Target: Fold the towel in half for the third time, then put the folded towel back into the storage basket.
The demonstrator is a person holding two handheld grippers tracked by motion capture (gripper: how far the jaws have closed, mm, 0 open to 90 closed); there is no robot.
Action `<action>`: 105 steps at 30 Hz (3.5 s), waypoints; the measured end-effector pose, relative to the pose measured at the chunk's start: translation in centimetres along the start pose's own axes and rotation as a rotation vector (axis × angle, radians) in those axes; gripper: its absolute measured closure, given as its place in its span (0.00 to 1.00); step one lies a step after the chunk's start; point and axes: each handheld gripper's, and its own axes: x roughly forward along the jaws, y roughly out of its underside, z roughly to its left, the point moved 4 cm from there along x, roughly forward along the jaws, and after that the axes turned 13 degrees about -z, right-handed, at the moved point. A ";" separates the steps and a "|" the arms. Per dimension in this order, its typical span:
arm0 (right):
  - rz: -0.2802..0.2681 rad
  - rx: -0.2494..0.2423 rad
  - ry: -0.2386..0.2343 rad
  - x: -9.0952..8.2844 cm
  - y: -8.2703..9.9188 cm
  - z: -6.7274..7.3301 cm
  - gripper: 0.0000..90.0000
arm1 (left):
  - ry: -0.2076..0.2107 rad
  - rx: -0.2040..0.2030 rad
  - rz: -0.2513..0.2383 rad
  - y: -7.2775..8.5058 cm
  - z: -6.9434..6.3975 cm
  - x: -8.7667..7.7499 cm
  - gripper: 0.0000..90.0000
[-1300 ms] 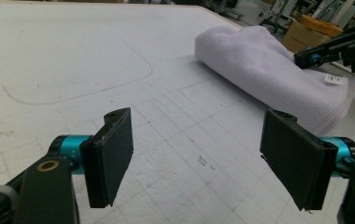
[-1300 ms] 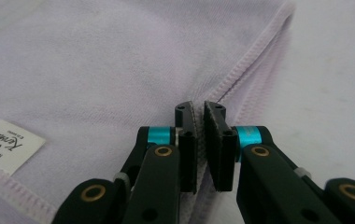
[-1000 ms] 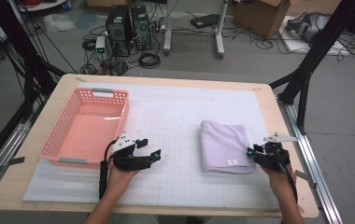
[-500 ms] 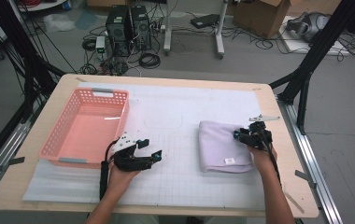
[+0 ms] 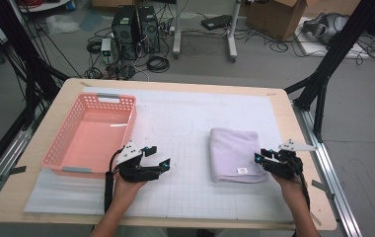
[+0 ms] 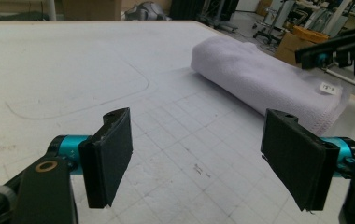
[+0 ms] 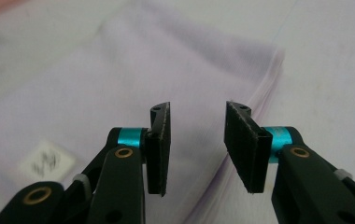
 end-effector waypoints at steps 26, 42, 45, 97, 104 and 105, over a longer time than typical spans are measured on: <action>-0.077 -0.049 0.132 -5.9 0.6 -1.7 0.21 | -0.051 -0.020 0.005 -0.8 0.0 0.0 0.20; -0.096 -0.045 0.118 -6.0 0.5 -1.7 0.21 | -0.043 0.012 0.019 -1.3 -0.4 1.3 0.20; -0.093 -0.043 0.125 -6.3 0.5 -2.0 0.21 | -0.050 0.053 -0.015 -1.5 -0.5 2.1 0.20; -0.056 -0.037 0.090 -5.3 1.8 -2.1 0.21 | 0.047 -0.100 0.332 2.4 -6.3 17.2 0.20; -0.053 -0.005 0.069 -5.3 1.9 -2.2 0.21 | 0.046 -0.163 0.353 2.8 -6.3 17.6 0.23; -0.053 -0.005 0.070 -5.3 1.9 -2.2 0.21 | 0.049 -0.171 0.352 2.8 -6.3 17.6 0.25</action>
